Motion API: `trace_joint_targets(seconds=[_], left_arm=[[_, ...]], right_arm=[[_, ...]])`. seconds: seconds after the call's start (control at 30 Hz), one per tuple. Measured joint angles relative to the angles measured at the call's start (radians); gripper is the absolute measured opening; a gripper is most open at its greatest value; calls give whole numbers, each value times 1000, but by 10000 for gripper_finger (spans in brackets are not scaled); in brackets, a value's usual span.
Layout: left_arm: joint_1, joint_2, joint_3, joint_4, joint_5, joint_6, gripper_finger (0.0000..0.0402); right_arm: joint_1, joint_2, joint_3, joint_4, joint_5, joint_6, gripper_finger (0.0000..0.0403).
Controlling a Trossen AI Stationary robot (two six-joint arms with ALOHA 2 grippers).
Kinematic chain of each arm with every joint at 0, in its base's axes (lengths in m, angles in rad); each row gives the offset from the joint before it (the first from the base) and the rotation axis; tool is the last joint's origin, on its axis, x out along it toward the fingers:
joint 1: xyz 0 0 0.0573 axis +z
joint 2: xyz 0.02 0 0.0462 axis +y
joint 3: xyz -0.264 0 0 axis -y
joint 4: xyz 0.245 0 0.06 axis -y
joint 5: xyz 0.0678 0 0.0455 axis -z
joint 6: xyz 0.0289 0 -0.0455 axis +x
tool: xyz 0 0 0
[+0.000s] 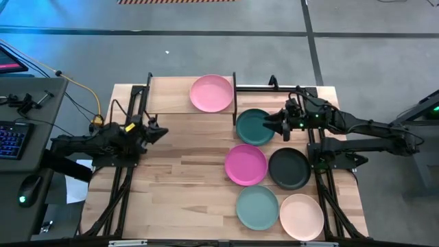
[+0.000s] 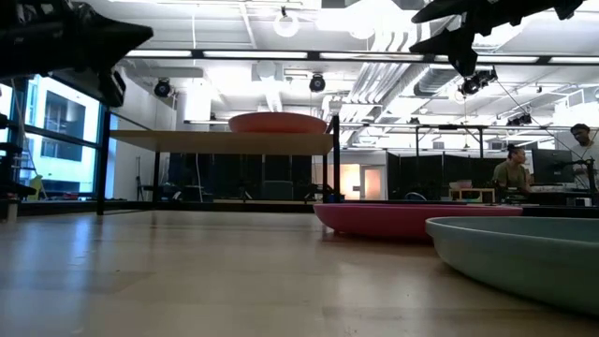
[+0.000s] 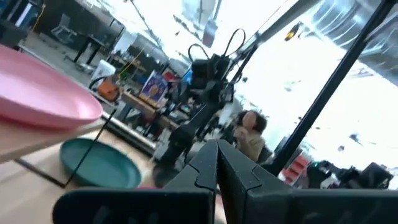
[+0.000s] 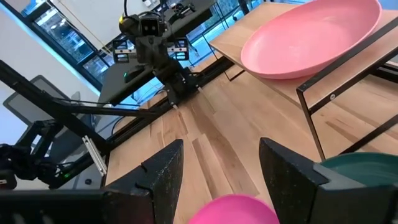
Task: Place and stack plates onto a shelf
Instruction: Put the blue plate on the shelf
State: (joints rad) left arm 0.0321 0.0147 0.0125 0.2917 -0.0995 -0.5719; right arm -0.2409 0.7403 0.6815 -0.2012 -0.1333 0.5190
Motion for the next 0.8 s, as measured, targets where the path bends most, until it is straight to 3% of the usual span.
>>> trace_joint_targets(seconds=[0.43, 0.8], left_arm=[[-1, 19, 62, 29, 28, 46, 1], [-1, 313, 347, -164, 11, 222, 1]], right_arm=[[0, 0, 0, 153, 18, 81, 192], [0, 0, 0, 254, -52, -48, 192]])
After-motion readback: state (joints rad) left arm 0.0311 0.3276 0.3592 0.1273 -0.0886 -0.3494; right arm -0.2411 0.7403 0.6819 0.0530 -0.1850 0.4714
